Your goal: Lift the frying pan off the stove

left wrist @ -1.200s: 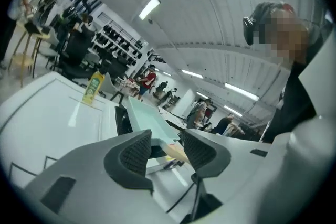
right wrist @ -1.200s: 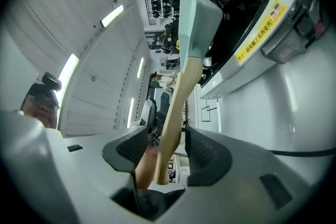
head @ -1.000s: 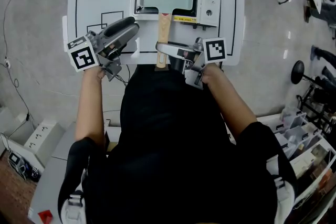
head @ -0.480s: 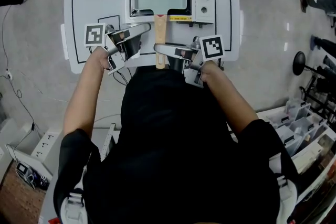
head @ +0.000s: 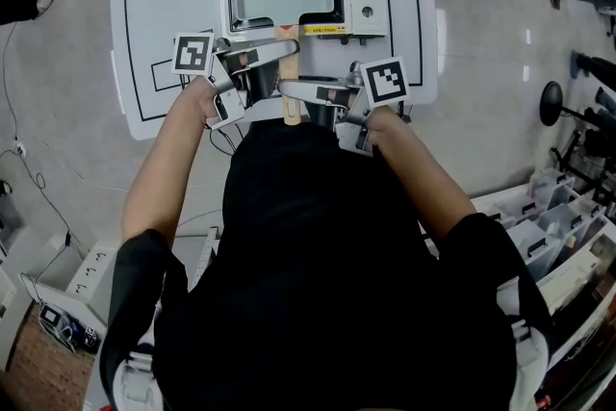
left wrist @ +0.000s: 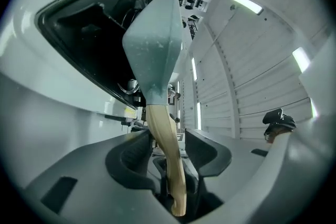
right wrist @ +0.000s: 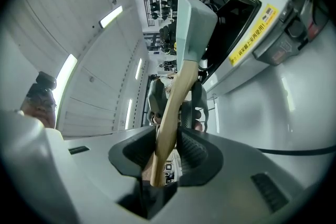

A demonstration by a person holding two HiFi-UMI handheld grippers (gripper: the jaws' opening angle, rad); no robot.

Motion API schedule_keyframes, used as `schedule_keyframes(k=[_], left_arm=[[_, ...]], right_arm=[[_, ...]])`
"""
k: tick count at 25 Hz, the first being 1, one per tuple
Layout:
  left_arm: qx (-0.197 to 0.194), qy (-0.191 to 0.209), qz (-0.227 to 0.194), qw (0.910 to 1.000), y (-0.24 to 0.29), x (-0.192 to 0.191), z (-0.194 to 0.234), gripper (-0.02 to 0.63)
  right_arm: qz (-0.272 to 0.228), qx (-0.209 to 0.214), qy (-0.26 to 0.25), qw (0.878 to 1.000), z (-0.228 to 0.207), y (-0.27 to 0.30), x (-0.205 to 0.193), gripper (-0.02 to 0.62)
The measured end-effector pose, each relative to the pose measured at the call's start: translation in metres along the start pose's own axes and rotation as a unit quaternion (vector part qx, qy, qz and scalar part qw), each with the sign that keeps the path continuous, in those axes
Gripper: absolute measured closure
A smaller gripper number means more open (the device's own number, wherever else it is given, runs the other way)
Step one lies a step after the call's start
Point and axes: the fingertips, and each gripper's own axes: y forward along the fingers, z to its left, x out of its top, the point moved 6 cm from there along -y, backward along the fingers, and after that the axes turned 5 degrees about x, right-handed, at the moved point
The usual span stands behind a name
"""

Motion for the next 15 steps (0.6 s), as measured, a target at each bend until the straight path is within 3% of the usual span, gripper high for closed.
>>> schedule_keyframes(k=[6, 15], left_arm=[[0.008, -0.015, 0.007, 0.9998, -0.002, 0.0, 0.005, 0.449], [0.019, 0.018, -0.008, 0.9996, 0.004, -0.003, -0.014, 0.459]], right_arm=[[0.013, 0.001, -0.025, 1.0, 0.0, 0.003, 0.003, 0.459], [-0.012, 0.031, -0.053, 0.998, 0.017, -0.005, 0.006, 0.451]])
